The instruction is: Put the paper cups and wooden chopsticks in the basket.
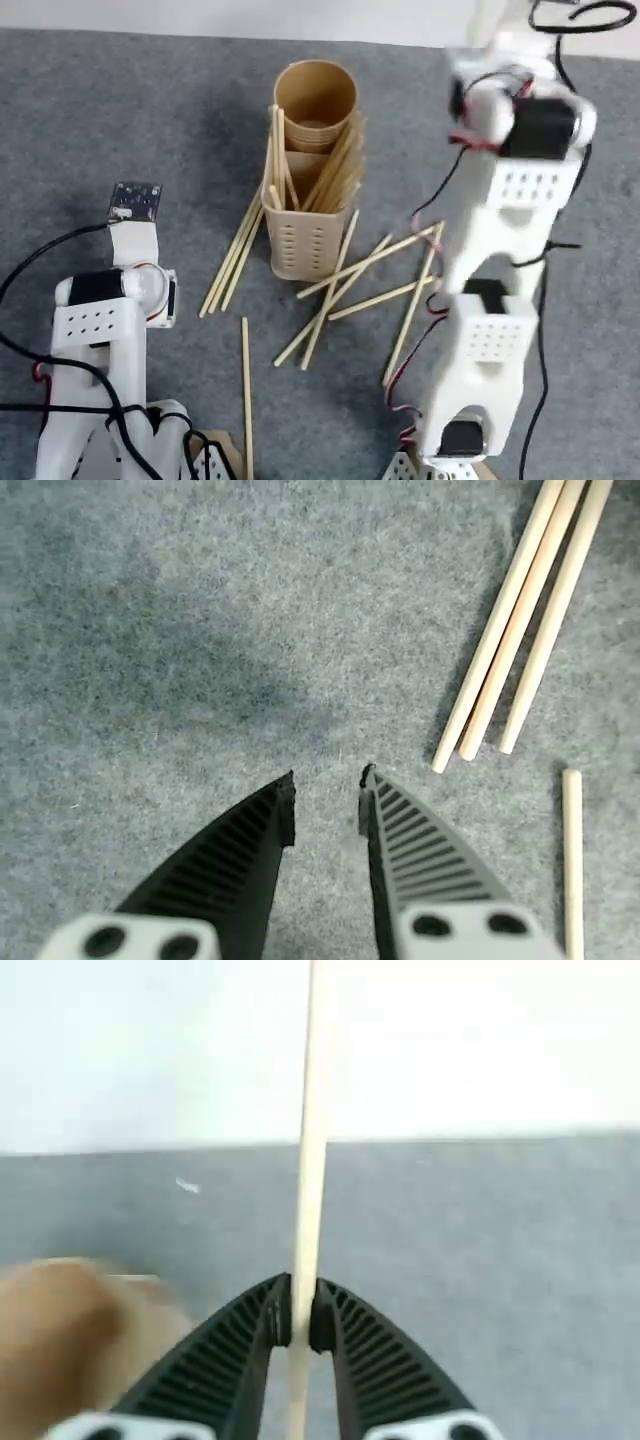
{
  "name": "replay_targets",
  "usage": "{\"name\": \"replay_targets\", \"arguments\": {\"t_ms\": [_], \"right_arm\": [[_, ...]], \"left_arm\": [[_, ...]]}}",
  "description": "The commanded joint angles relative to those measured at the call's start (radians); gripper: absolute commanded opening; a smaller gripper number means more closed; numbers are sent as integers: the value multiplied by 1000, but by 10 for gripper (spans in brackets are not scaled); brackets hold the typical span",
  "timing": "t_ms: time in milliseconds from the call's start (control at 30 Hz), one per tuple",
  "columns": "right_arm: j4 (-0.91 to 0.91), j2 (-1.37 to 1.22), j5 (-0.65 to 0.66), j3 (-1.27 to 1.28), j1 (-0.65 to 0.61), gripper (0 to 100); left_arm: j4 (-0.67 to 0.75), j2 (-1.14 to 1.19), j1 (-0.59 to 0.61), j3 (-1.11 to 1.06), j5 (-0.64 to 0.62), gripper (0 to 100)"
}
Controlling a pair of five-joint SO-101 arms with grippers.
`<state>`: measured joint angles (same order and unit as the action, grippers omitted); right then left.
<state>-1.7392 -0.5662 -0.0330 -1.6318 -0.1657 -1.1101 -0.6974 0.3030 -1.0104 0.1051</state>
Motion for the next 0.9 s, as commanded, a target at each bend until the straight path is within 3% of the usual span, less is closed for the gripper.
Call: {"name": "replay_targets", "arguments": {"t_ms": [0, 300, 633, 867], "right_arm": [[-21, 81, -15, -142, -117, 5], [-28, 213, -15, -139, -314, 5], [-24, 140, -11, -139, -335, 15], [-21, 136, -11, -139, -335, 125]], "left_arm": [[21, -16, -10, -7, -6, 141], [92, -21, -10, -47, -6, 141], [94, -21, -10, -50, -6, 141], [98, -21, -10, -50, -6, 141]]}}
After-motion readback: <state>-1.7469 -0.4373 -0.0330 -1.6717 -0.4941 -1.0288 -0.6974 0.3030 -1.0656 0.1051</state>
